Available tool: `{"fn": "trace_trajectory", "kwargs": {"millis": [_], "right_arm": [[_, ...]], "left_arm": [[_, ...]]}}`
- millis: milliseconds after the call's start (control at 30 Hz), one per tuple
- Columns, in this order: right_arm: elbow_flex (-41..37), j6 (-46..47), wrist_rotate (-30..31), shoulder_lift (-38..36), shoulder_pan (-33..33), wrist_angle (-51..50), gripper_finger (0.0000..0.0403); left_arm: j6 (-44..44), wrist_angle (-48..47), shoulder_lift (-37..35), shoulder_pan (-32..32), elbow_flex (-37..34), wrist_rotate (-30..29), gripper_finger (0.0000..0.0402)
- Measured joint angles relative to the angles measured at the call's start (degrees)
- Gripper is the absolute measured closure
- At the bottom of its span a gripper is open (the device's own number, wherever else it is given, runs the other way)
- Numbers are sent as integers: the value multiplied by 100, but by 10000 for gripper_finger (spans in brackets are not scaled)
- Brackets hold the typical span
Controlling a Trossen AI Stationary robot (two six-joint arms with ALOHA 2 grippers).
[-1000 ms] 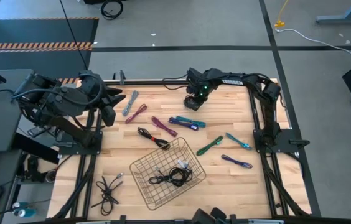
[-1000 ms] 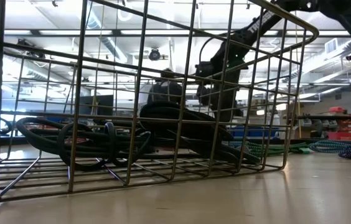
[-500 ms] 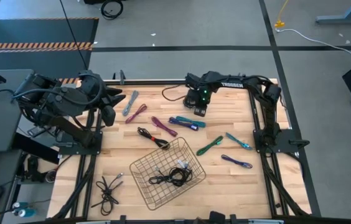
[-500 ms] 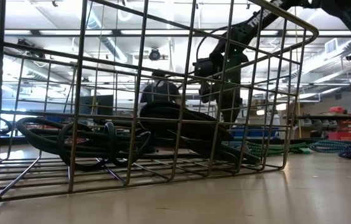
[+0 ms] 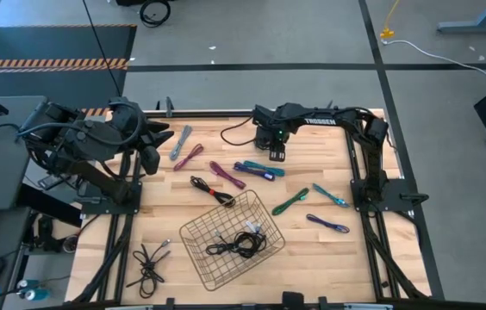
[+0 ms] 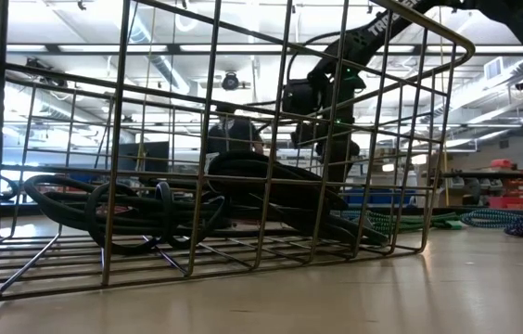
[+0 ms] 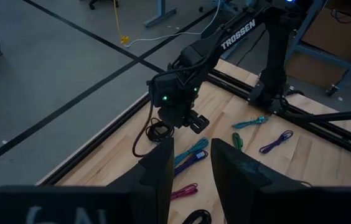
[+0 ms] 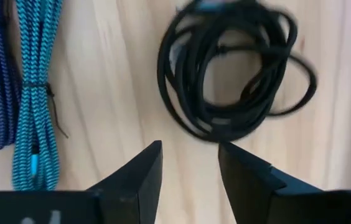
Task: Pick and place USB-C Cables
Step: Put the black charger cable into the wire basket
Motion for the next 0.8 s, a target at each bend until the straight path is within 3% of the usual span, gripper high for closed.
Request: {"fn": "trace_trajectory", "kwargs": {"millis": [167,800], "right_arm": [[0,-444,260,-4,55,139,237],[4,-982,241,228,-7,505,237]], "left_arm": [[0,0,0,0,0,0,290],[4,0,0,-1,0,0,290]]}}
